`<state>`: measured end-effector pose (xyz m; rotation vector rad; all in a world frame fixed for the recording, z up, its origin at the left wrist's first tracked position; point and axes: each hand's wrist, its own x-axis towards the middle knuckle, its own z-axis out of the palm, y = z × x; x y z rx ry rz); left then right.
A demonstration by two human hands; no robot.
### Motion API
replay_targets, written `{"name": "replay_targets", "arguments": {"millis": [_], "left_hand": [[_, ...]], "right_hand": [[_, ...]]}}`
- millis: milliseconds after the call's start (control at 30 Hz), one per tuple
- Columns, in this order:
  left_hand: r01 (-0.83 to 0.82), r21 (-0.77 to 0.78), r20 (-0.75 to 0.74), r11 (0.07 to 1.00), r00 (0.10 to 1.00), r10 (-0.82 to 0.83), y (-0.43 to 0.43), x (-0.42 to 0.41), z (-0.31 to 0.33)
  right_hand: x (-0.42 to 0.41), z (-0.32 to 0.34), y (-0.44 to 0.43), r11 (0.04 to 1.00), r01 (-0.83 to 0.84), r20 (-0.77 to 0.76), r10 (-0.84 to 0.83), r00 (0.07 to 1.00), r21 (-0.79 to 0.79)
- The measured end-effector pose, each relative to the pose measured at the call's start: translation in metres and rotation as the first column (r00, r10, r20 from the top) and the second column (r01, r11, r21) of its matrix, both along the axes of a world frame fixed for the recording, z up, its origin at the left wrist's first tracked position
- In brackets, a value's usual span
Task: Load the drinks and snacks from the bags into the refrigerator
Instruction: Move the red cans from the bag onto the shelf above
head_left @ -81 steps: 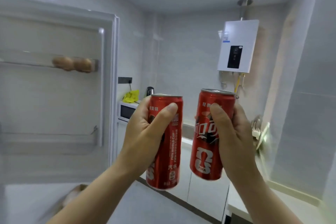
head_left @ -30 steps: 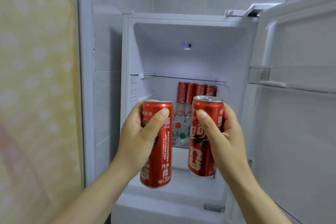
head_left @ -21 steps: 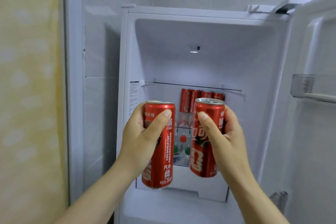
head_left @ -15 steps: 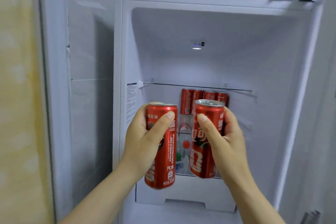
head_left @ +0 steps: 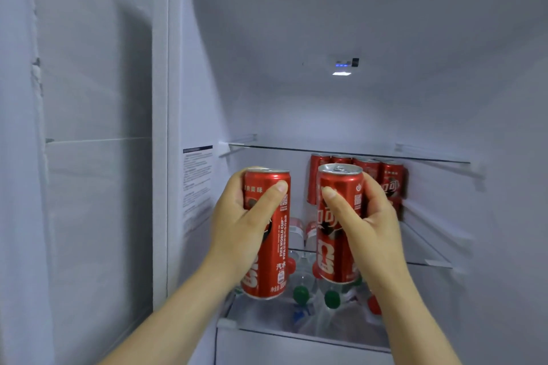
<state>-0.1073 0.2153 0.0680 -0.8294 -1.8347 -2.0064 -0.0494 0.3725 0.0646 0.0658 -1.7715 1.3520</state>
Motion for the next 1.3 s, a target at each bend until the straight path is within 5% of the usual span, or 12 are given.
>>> {"name": "replay_targets", "arguments": {"millis": [967, 1300], "left_hand": [[0.119, -0.018, -0.041, 0.993, 0.992, -0.120, 0.099, -0.100, -0.013], [0.133, -0.164, -0.062, 0.978, 0.988, -0.144, 0.115, -0.133, -0.020]], "right_hand": [[-0.080, -0.023, 0.077, 0.993, 0.110, 0.010, -0.110, 0.994, -0.046], [-0.107, -0.026, 0.097, 0.993, 0.114, 0.124, -0.116, 0.985, 0.025]]}}
